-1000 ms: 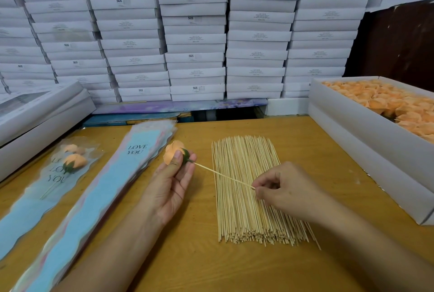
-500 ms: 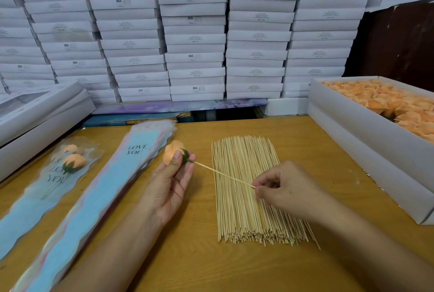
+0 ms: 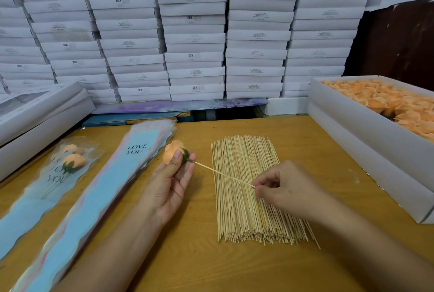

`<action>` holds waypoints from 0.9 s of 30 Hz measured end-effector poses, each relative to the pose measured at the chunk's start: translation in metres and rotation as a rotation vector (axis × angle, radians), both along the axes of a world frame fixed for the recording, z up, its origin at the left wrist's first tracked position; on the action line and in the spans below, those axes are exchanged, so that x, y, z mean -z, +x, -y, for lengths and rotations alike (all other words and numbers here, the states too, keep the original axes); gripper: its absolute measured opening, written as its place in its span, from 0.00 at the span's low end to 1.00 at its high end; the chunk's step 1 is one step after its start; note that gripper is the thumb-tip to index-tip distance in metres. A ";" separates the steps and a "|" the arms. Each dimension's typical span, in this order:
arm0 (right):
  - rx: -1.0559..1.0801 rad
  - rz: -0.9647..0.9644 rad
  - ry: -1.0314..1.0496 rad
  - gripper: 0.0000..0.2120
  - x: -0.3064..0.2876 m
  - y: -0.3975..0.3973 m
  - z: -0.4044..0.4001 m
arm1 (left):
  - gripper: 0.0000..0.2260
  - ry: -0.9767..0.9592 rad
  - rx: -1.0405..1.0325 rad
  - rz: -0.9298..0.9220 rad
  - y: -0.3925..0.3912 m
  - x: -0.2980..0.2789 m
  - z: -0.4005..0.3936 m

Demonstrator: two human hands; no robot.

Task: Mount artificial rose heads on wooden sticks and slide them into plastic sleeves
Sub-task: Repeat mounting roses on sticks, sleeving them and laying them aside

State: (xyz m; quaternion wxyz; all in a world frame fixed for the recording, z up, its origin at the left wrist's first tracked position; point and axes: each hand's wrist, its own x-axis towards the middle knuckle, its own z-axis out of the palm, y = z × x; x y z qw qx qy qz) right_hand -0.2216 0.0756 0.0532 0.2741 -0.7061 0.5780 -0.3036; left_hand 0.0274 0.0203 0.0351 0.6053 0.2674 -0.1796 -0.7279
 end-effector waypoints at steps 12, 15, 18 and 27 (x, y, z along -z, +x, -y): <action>0.000 0.010 0.007 0.10 0.001 0.001 0.000 | 0.19 0.001 0.011 0.014 0.000 0.001 0.000; -0.017 0.000 -0.011 0.11 0.001 0.002 -0.001 | 0.19 -0.001 0.007 0.025 -0.002 0.002 0.000; -0.022 -0.010 -0.019 0.11 0.001 0.003 -0.002 | 0.18 0.000 0.006 0.023 -0.003 0.002 0.000; -0.007 -0.003 -0.015 0.12 -0.001 0.000 -0.001 | 0.18 -0.012 -0.016 0.007 0.001 0.002 0.003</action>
